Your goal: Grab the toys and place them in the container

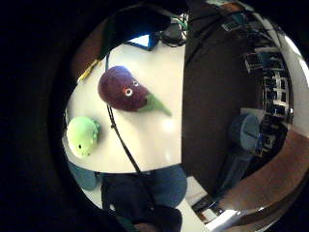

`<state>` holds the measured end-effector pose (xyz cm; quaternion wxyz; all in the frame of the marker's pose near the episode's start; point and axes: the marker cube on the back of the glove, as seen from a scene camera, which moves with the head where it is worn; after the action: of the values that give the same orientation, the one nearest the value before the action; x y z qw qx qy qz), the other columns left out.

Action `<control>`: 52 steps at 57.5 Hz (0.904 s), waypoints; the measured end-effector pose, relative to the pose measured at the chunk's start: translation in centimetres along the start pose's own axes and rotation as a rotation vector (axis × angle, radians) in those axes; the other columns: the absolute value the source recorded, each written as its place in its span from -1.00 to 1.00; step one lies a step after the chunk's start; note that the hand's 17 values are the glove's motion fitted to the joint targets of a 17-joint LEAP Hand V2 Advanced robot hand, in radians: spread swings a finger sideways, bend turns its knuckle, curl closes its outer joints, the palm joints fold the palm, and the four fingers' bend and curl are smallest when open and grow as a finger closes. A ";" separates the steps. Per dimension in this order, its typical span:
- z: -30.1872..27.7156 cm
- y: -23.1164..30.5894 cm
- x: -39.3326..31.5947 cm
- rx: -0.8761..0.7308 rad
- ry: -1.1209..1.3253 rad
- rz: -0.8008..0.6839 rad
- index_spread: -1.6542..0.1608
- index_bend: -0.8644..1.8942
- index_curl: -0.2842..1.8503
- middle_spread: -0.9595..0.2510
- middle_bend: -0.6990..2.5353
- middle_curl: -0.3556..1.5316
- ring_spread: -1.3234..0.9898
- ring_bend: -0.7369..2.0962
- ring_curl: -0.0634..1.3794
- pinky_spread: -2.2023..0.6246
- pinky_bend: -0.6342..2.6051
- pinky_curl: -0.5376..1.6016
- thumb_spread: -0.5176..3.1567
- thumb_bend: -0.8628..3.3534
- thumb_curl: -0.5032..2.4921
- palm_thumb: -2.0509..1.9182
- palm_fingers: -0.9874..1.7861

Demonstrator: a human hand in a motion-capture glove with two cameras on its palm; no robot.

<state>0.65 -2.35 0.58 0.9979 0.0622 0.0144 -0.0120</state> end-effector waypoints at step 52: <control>7.9 -5.4 -1.6 0.379 -0.084 -0.202 0.51 -0.12 -0.69 0.33 -0.06 -0.08 -0.11 0.38 -0.18 0.31 0.04 -0.08 -0.24 -0.50 -0.26 0.36 0.57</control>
<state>-0.87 -8.64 7.78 0.9618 0.2464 -0.0234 -0.1169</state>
